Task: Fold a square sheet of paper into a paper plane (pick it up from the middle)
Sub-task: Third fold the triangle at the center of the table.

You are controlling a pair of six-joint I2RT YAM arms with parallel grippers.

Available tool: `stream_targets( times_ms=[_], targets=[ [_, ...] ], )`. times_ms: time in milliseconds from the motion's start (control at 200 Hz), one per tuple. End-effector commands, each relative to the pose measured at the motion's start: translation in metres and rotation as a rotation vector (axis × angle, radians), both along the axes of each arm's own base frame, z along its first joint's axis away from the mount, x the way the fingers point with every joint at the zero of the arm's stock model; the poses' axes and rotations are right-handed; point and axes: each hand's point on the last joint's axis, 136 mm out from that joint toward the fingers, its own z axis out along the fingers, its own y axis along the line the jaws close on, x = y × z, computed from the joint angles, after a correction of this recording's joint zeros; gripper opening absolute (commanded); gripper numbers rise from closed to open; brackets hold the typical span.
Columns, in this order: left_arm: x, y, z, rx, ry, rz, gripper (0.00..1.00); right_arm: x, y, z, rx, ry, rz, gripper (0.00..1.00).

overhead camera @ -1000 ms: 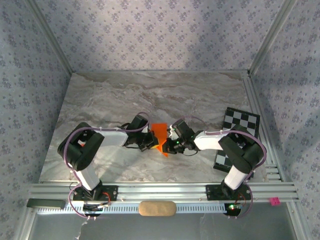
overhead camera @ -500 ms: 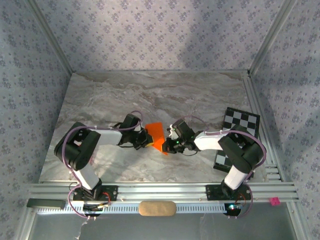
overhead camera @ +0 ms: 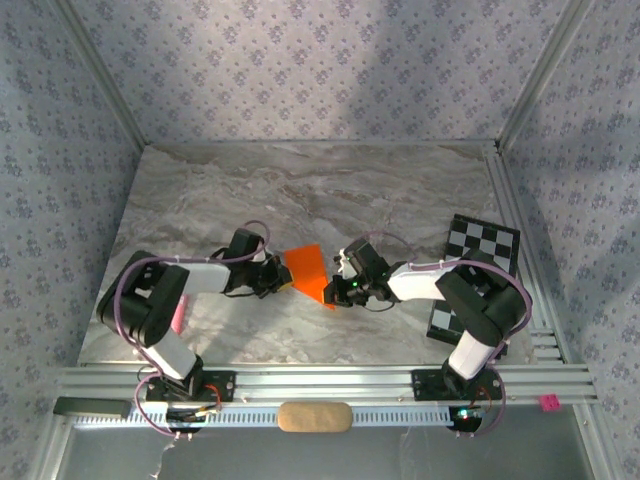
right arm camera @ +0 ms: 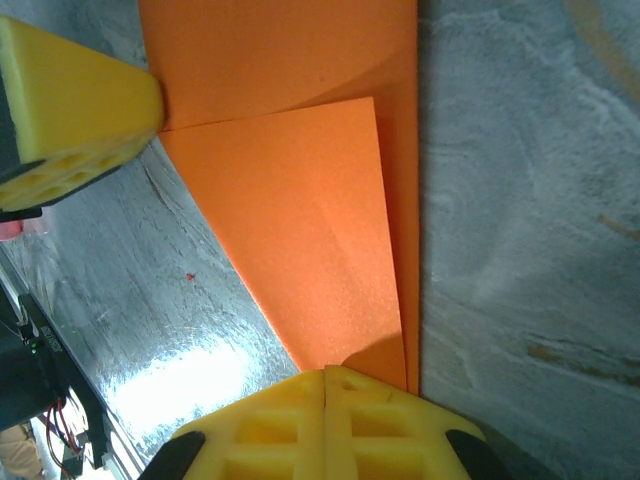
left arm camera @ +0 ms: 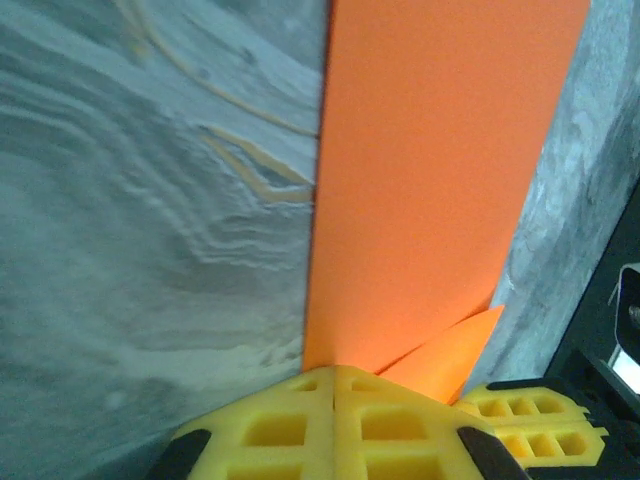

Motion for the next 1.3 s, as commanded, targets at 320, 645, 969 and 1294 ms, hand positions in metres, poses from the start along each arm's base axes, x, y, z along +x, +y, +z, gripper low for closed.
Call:
stream_targets(
  times_ms=[320, 645, 969, 1294],
  targets=[
    [0.006, 0.004, 0.053, 0.030, -0.150, 0.033, 0.18, -0.026, -0.029, -0.034, -0.136, 0.134, -0.032, 0.00],
    [-0.016, -0.069, 0.037, 0.012, -0.115, -0.151, 0.14, -0.020, -0.031, -0.030, -0.121, 0.133, -0.132, 0.00],
    [-0.026, -0.041, -0.020, 0.159, 0.003, -0.097, 0.06, -0.015, -0.027, -0.023, -0.095, 0.105, -0.156, 0.00],
    [-0.031, -0.034, -0.025, 0.170, 0.008, -0.118, 0.05, -0.005, 0.002, 0.022, 0.006, 0.003, -0.012, 0.00]
  ],
)
